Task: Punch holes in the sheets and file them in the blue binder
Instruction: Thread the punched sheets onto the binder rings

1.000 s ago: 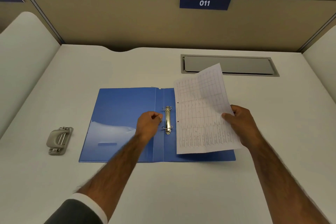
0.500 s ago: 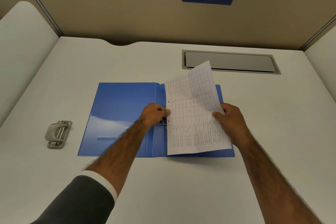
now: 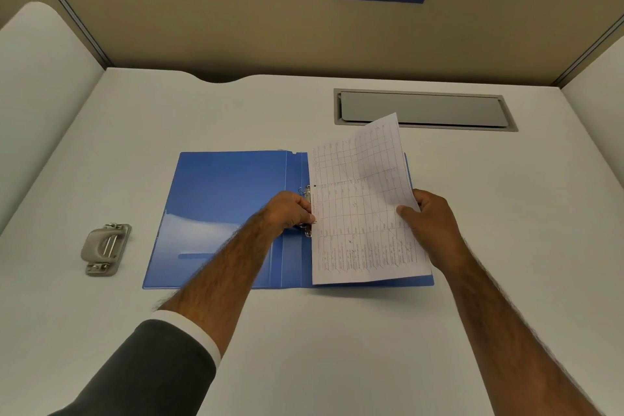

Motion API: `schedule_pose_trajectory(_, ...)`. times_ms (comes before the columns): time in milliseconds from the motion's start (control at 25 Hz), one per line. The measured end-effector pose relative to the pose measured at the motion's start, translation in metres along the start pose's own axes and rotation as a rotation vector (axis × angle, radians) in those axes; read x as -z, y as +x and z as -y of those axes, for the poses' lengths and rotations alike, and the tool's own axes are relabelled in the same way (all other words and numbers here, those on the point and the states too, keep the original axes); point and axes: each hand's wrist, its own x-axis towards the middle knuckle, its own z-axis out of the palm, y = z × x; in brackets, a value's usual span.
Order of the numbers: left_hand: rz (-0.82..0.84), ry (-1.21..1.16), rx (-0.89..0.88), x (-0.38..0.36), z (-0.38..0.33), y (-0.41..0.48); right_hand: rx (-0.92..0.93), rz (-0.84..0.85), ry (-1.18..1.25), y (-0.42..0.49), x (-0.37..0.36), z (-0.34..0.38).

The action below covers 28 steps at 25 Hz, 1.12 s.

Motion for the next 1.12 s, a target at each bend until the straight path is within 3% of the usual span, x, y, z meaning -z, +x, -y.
schedule_pose_trajectory(160,-0.067,-0.093,-0.009,-0.003,0.001,0.001,-0.012,-0.001,-0.006,-0.001,0.001,-0.002)
schedule_pose_trajectory(360,-0.511,0.062,-0.204,0.012,-0.006,0.01,0.001,0.008,0.006,-0.001,0.001,-0.003)
schedule_pose_trajectory(440,-0.436,0.052,-0.212,0.022,-0.013,0.022,0.016,0.013,0.005,-0.001,0.0,-0.002)
schedule_pose_trajectory(560,-0.16,-0.008,-0.082,0.029,-0.023,0.037,0.026,0.03,-0.002,-0.001,-0.003,0.0)
schedule_pose_trajectory(680,-0.038,0.07,-0.024,0.034,-0.033,0.039,0.032,0.019,0.002,0.002,-0.005,0.0)
schedule_pose_trajectory(920,-0.032,0.008,-0.021,0.031,-0.033,0.045,0.01,0.017,0.002,0.006,-0.001,-0.001)
schedule_pose_trajectory(1120,-0.008,0.095,-0.014,0.032,-0.034,0.044,0.008,0.029,0.015,0.003,-0.004,0.001)
